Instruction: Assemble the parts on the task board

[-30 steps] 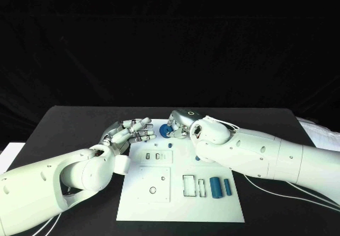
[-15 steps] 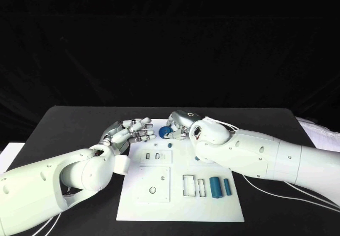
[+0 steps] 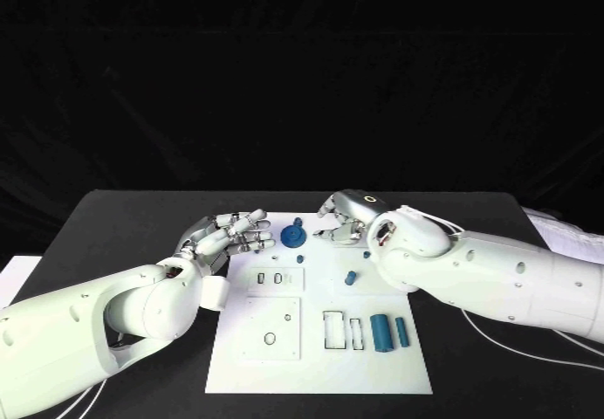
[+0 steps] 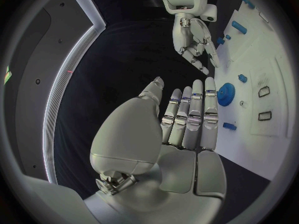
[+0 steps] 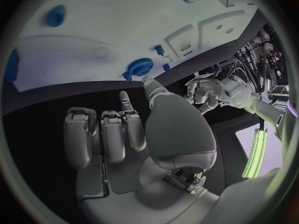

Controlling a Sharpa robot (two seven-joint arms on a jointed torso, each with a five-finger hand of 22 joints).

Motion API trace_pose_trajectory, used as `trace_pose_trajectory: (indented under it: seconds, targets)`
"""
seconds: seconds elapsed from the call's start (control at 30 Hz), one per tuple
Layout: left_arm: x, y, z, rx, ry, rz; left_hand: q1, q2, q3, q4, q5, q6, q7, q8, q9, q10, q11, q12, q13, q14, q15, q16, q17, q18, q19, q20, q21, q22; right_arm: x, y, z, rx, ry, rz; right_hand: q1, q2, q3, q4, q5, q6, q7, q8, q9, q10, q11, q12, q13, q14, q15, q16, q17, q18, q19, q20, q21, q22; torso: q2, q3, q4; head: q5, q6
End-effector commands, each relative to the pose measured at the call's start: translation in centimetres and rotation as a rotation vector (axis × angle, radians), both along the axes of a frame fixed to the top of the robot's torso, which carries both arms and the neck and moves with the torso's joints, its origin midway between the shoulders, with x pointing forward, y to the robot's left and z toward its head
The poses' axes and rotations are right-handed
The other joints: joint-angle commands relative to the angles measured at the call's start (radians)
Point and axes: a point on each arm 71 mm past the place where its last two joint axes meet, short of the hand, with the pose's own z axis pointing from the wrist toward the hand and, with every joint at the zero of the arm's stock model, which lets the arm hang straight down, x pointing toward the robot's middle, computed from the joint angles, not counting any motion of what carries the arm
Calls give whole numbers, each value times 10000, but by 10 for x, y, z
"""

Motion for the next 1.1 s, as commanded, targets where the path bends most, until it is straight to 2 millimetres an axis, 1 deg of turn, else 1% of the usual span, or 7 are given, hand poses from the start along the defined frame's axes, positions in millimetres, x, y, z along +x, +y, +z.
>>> trace_pose_trajectory:
  seconds: [0.03,0.27,0.43,0.77,0.93,0.97,1.1]
  targets:
    - [0,-1,2,-133,-72,-163,32,99,-8,-64,-39,-29,36,-38,-3,-57,15,-20,13,11,60,-64,12,114,64,21,-73,-12,-4,-20,7,998,397,329,223,-40,66,-127,12,85,-21,45,12,590,5,-87,2067,880,11,-15,1818,-128,-19,64,39,333,-54,5,-131,38,-6]
    - [0,-2,1,-150,-65,-209,41,102,-7,-76,-39,-32,34,-39,-4,-63,15,-22,12,10,61,-70,15,114,65,21,-80,-12,-4,-82,8,1296,1045,44,581,-147,93,-409,-104,15,8,-3,-15,424,25,-380,1890,863,22,-44,1754,-103,-99,66,-22,207,-103,46,-322,21,36]
    - [0,-3,0,-163,-57,-258,41,102,-7,-76,-39,-32,34,-39,-4,-63,15,-22,12,10,61,-70,15,114,65,21,-80,-12,-3,-110,2,1173,1167,-125,651,-221,55,-474,-146,-51,23,-14,-26,391,37,-435,1859,862,32,-46,1757,-98,-118,76,-37,182,-127,91,-377,-19,49]
    - [2,-2,-3,-123,0,-251,41,102,-7,-76,-39,-32,34,-39,-4,-63,15,-22,12,10,61,-70,15,114,65,21,-80,-12,-2,-135,-12,1218,1466,-396,666,-502,-256,-452,-16,-300,73,-23,-40,302,86,-598,1765,868,70,-38,1795,-89,-152,108,-64,137,-114,198,-435,10,60]
    - [2,-2,-4,-112,28,-263,54,114,-2,-91,-37,-29,33,-37,-3,-61,13,-20,11,11,60,-76,18,114,68,20,-87,-11,1,-138,-18,1243,1497,-464,766,-550,-462,-387,-5,-588,87,-33,-55,272,102,-651,1736,875,88,-27,1831,-89,-153,129,-66,139,-115,194,-414,0,45]
    - [3,-1,-4,-109,34,-264,54,114,-2,-91,-37,-29,33,-37,-3,-61,13,-20,11,11,60,-76,18,114,68,20,-87,-11,2,-138,-19,1255,1473,-485,825,-550,-500,-380,-1,-666,85,-33,-56,264,101,-663,1729,878,89,-22,1844,-87,-156,131,-68,134,-114,210,-413,2,41]
    - [3,-1,-5,-101,58,-274,54,114,-2,-91,-37,-29,33,-37,-3,-61,13,-20,11,11,60,-76,18,114,68,20,-87,-11,6,-136,-25,1382,1241,-530,1291,-305,-366,-536,-115,-741,77,-4,-32,235,88,-704,1709,908,83,30,1987,-102,-116,129,-37,208,-112,200,-416,17,-5]
